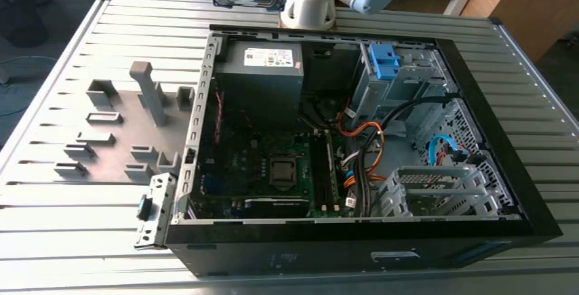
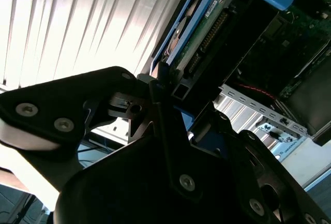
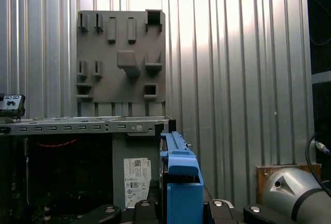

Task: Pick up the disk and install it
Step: 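Pick up the disk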

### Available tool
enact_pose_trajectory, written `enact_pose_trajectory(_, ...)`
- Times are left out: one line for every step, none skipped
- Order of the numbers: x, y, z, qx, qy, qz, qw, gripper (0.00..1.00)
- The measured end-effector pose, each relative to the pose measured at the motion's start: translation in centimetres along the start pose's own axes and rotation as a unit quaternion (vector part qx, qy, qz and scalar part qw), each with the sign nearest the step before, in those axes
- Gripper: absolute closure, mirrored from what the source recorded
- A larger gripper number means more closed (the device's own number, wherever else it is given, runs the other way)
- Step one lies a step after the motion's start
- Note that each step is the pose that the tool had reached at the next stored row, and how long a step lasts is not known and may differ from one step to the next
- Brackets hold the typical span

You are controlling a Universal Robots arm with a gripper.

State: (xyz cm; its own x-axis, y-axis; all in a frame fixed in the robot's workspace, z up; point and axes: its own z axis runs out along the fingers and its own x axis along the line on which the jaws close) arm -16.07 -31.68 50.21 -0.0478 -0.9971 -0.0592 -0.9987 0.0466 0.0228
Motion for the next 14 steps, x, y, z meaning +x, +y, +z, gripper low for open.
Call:
enact_pose_trajectory(0.0,-0.05,0.0,0.0,0.0,0.0,1.0,0.64)
enact_pose_trajectory(-0.01,-0.1,0.0,0.0,0.0,0.0,1.0,0.64)
enact_pose_trajectory(-0.01,-0.15,0.0,0.0,0.0,0.0,1.0,0.64)
enact_pose_trajectory(-0.01,-0.2,0.0,0.0,0.0,0.0,1.0,0.64)
enact_pose_trajectory(-0.01,-0.25,0.0,0.0,0.0,0.0,1.0,0.64)
enact_pose_trajectory(-0.02,-0.3,-0.01,0.0,0.0,0.0,1.0,0.64)
enact_pose_trajectory(-0.02,-0.35,-0.01,0.0,0.0,0.0,1.0,0.64)
enact_pose_trajectory(-0.02,-0.4,-0.01,0.0,0.0,0.0,1.0,0.64)
enact_pose_trajectory(-0.02,-0.45,-0.01,0.0,0.0,0.0,1.0,0.64)
enact_pose_trajectory(-0.02,-0.5,-0.01,0.0,0.0,0.0,1.0,0.64)
enact_pose_trajectory(-0.03,-0.55,-0.01,0.0,0.0,0.0,1.0,0.64)
enact_pose_trajectory(-0.03,-0.6,-0.01,0.0,0.0,0.0,1.0,0.64)
enact_pose_trajectory(-0.03,-0.66,-0.01,0.0,0.0,0.0,1.0,0.64)
enact_pose_trajectory(-0.03,-0.7,-0.01,0.0,0.0,0.0,1.0,0.64)
